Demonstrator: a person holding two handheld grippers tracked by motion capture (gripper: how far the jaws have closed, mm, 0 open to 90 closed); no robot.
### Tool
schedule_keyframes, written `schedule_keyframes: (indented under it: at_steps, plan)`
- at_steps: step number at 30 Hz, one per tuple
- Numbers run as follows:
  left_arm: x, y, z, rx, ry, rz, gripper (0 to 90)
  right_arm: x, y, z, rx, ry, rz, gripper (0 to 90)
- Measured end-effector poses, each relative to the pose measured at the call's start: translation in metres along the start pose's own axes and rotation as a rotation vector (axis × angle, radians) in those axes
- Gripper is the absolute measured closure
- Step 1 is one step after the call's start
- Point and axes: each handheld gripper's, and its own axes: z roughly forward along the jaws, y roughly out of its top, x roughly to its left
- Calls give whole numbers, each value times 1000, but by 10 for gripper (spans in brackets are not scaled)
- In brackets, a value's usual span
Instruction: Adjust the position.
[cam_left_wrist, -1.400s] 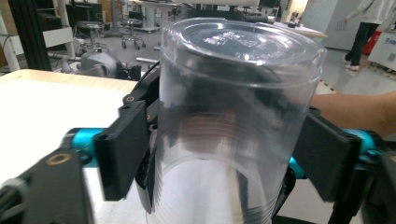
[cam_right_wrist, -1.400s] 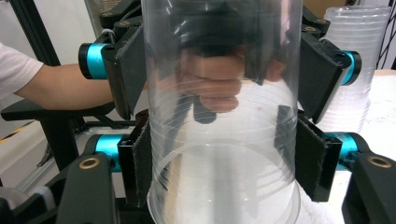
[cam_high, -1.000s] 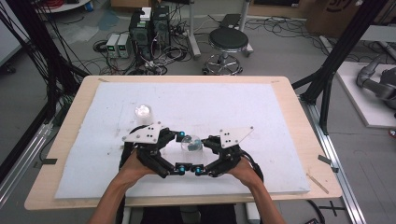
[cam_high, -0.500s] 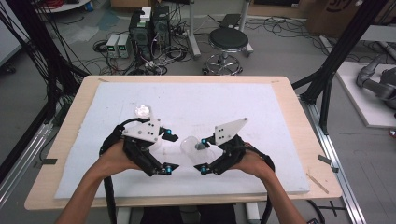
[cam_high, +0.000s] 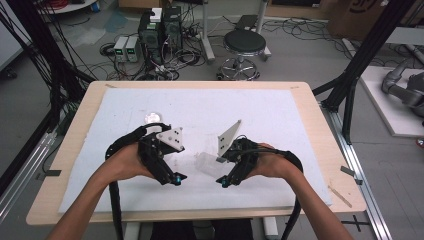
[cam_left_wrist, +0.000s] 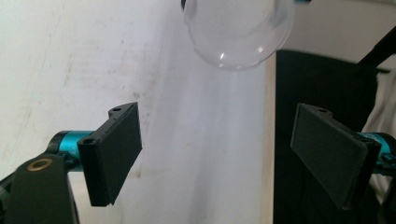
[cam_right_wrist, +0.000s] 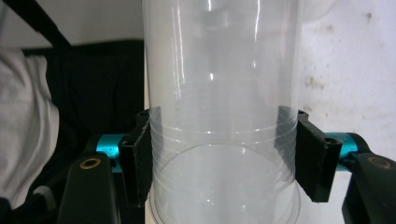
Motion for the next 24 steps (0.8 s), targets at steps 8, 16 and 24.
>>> schedule_keyframes:
  at_steps: [8,16,24]
  plan:
    - [3,4,5,1,-20,-2,164,0,10,-3,89,-2,-10,329]
    - [3,13,13,-2,-44,14,164,0,12,-1,113,6,-15,329]
    - [4,17,24,-16,-69,13,190,-1,14,2,116,9,-19,329]
